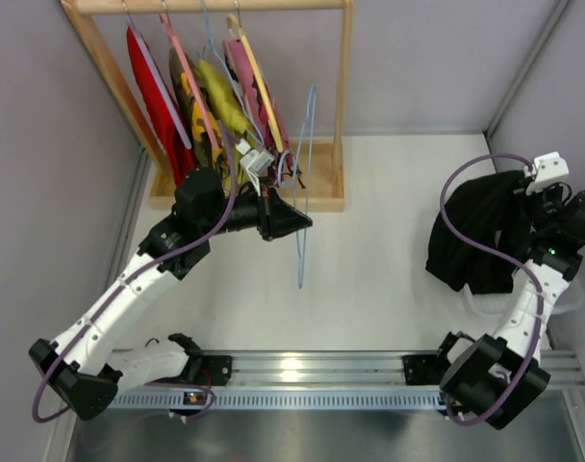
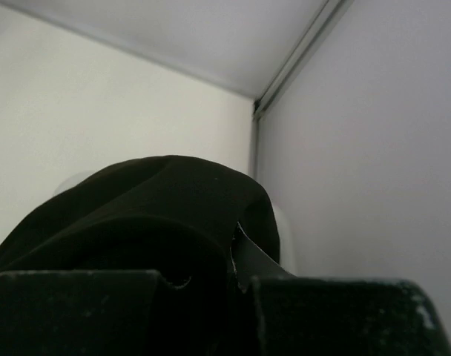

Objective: Remove the trousers from the hanger

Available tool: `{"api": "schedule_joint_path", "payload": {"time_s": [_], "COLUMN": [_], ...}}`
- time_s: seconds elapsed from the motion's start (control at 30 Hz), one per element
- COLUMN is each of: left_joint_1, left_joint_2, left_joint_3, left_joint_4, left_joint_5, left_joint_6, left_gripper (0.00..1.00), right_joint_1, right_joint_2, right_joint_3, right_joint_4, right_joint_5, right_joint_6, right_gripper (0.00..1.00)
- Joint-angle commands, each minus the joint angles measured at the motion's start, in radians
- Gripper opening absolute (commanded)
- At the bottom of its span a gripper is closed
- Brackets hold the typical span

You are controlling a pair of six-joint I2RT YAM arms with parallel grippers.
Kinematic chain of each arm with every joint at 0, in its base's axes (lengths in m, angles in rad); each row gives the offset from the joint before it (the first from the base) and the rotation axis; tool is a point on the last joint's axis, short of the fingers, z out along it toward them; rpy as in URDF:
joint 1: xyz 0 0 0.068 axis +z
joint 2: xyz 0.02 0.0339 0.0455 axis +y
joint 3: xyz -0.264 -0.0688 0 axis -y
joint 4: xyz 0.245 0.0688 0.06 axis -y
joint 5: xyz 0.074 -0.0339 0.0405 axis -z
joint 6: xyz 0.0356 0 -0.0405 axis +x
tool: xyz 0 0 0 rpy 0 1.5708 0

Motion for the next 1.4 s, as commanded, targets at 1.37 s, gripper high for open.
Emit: {"api": "schedule_joint_path", "payload": {"time_s": [1.37], "left_joint_1": [0.023], "left_joint_2": [-0.031], "left_joint_3": [0.077], "left_joint_4": [-0.062], "left_joint_5": [-0.037], "left_joint_6": [0.087], "left_gripper": [0.0], "right_joint_1": [-0.414], "right_joint_2": [0.31], "right_joint_3": [0.449], "right_joint_4": [-0.188], "right_joint_5": [-0.393], "right_joint_6": [0.54], "right_gripper": [0.0]}}
